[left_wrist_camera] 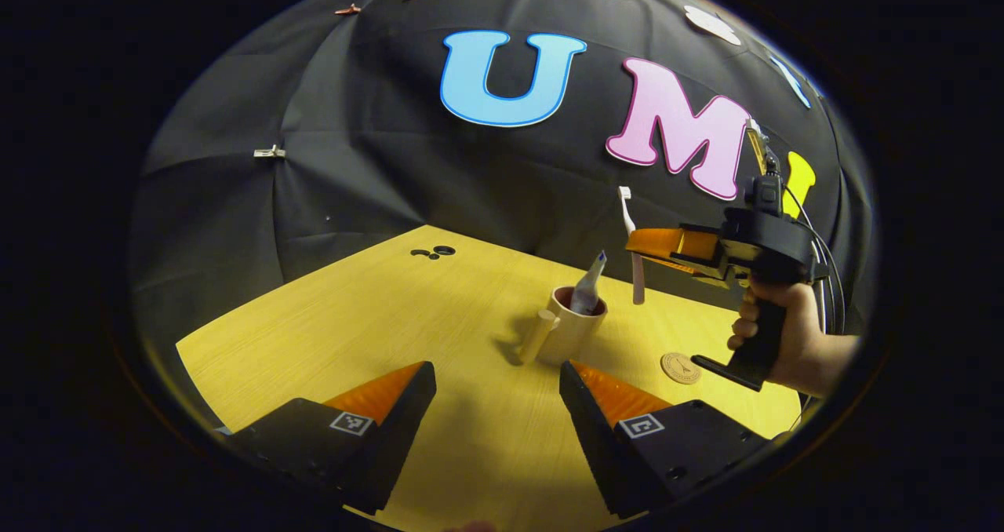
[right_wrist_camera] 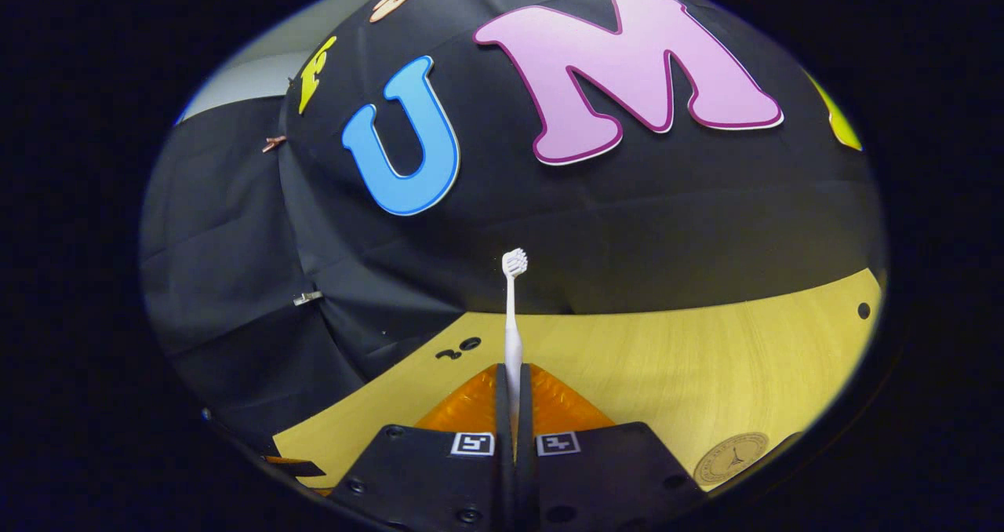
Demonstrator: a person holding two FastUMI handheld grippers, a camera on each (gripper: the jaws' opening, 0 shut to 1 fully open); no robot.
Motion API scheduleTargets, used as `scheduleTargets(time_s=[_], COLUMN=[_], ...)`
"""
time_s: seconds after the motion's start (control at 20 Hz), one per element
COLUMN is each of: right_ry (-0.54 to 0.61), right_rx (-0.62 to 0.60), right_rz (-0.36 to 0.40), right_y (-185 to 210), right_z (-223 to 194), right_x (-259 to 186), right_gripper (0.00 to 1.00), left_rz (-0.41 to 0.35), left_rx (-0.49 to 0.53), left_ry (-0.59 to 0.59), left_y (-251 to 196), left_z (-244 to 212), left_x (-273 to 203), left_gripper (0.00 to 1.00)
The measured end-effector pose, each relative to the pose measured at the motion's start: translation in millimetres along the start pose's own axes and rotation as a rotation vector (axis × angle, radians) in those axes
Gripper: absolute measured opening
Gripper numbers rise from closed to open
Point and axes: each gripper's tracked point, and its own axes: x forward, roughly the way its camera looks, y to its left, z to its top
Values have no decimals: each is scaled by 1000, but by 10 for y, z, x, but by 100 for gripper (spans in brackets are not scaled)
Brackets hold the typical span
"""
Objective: Put the toothbrush and toothpaste on the desktop into the cup, then pick up the cup and place it on the coaster on the desktop.
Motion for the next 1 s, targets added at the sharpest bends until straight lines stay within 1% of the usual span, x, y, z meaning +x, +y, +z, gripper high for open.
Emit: scheduleTargets(time_s=[0.1,0.2,0.3,0.5,0.65,0.8,0.9,0.95,1.0], right_ry=[-20,-46,-75,-99,-161,-169,-177,-177,-175], right_rx=[2,36,77,106,56,0,-29,-45,-59], right_rz=[-7,-8,-17,-33,-49,-62,-63,-65,-73], right_y=[-49,-108,-169,-200,-192,-169,-150,-150,-186], right_z=[-68,-127,-174,-344,-363,-521,-540,-530,-529], right_x=[109,188,233,267,261,208,138,122,94], right_gripper=[5,5,5,5,5,5,5,7,12], left_rz=[11,27,40,67,75,74,64,58,52], left_rx=[-16,-31,-47,-73,-79,-78,-65,-55,-44], left_ry=[-5,0,1,14,3,10,3,3,2], left_y=[70,157,232,347,367,331,274,245,214], left_z=[-44,-117,-184,-321,-329,-359,-338,-322,-322], left_x=[12,35,44,96,119,166,175,184,193], left_gripper=[98,98,97,98,97,97,98,98,98])
